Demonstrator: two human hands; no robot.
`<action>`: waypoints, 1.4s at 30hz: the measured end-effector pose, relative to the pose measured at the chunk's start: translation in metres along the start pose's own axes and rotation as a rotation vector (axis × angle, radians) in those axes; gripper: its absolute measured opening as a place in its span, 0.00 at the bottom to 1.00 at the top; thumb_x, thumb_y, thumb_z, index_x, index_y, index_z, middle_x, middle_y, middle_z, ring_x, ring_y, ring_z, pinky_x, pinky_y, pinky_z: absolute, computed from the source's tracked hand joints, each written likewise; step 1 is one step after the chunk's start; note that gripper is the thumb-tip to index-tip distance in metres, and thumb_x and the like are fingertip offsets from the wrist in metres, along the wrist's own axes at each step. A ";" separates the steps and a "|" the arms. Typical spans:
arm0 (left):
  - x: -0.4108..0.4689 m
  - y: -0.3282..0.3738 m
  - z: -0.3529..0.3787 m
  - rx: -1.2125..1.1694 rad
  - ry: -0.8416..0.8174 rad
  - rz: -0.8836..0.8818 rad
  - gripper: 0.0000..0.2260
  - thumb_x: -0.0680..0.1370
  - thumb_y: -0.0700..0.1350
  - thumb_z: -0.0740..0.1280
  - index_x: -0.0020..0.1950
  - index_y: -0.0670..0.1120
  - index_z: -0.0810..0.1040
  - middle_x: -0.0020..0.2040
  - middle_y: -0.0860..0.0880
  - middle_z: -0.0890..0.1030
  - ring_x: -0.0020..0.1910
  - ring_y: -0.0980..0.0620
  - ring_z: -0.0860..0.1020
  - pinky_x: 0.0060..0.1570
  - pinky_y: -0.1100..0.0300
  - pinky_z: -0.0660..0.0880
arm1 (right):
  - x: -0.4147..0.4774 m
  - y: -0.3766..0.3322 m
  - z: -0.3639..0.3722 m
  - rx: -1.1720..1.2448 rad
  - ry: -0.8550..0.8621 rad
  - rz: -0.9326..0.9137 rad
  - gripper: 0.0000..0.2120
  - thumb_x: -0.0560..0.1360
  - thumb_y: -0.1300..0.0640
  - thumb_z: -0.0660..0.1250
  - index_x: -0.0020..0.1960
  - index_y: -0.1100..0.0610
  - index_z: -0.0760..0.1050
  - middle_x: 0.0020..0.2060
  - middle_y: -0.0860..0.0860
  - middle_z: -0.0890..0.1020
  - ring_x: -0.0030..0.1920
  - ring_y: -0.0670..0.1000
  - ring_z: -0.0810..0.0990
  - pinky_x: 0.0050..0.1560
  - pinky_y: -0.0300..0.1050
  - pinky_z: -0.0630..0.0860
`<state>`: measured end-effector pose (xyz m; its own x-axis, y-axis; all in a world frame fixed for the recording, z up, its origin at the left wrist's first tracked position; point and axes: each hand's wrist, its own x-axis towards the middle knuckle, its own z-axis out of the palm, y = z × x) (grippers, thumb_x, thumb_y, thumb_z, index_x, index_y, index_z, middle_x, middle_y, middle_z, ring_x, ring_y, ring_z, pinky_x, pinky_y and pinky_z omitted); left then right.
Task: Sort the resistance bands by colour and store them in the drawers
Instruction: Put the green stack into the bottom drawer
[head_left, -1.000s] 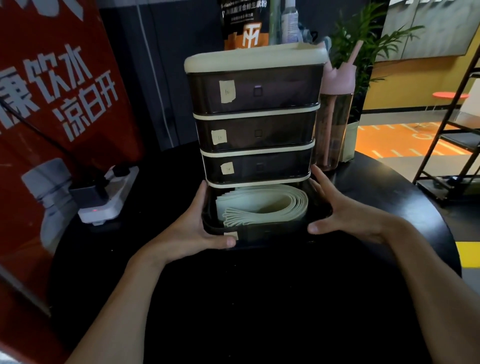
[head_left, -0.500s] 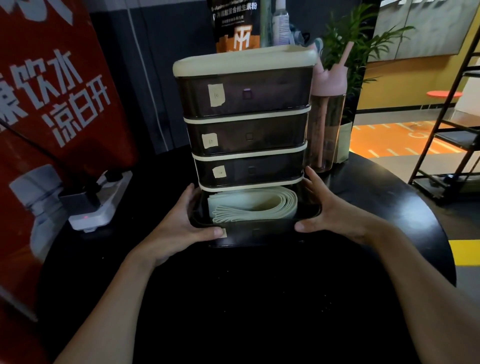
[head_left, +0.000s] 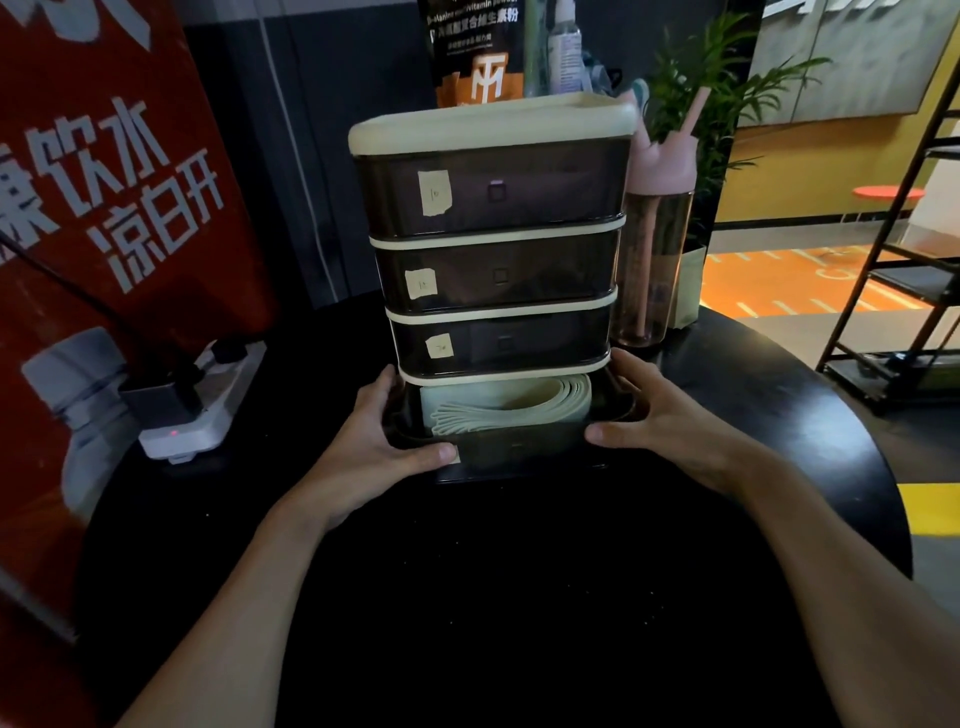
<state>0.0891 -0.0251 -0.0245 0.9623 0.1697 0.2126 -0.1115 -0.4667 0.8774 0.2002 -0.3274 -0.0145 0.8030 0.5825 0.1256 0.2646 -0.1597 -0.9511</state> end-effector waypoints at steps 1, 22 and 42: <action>0.000 0.001 0.000 0.005 -0.001 -0.002 0.47 0.55 0.62 0.79 0.70 0.71 0.61 0.71 0.59 0.65 0.66 0.71 0.67 0.68 0.66 0.64 | 0.000 -0.001 0.000 -0.020 0.013 0.001 0.42 0.54 0.45 0.82 0.64 0.30 0.68 0.68 0.45 0.66 0.67 0.44 0.70 0.72 0.49 0.67; 0.002 -0.003 0.007 0.017 0.191 0.002 0.45 0.58 0.56 0.83 0.72 0.56 0.67 0.67 0.54 0.72 0.66 0.59 0.72 0.71 0.56 0.68 | 0.000 -0.001 0.011 -0.093 0.133 -0.016 0.46 0.56 0.41 0.79 0.70 0.36 0.61 0.63 0.43 0.66 0.63 0.40 0.69 0.71 0.46 0.67; 0.005 -0.003 0.015 0.041 0.323 0.036 0.33 0.63 0.45 0.84 0.58 0.51 0.67 0.57 0.56 0.75 0.58 0.58 0.76 0.58 0.61 0.73 | 0.003 0.004 0.021 -0.019 0.257 -0.047 0.36 0.64 0.57 0.80 0.66 0.50 0.65 0.57 0.46 0.78 0.57 0.43 0.80 0.62 0.47 0.76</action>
<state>0.0978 -0.0358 -0.0328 0.8285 0.4165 0.3743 -0.1274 -0.5107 0.8502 0.1922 -0.3094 -0.0234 0.8983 0.3683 0.2398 0.3130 -0.1531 -0.9373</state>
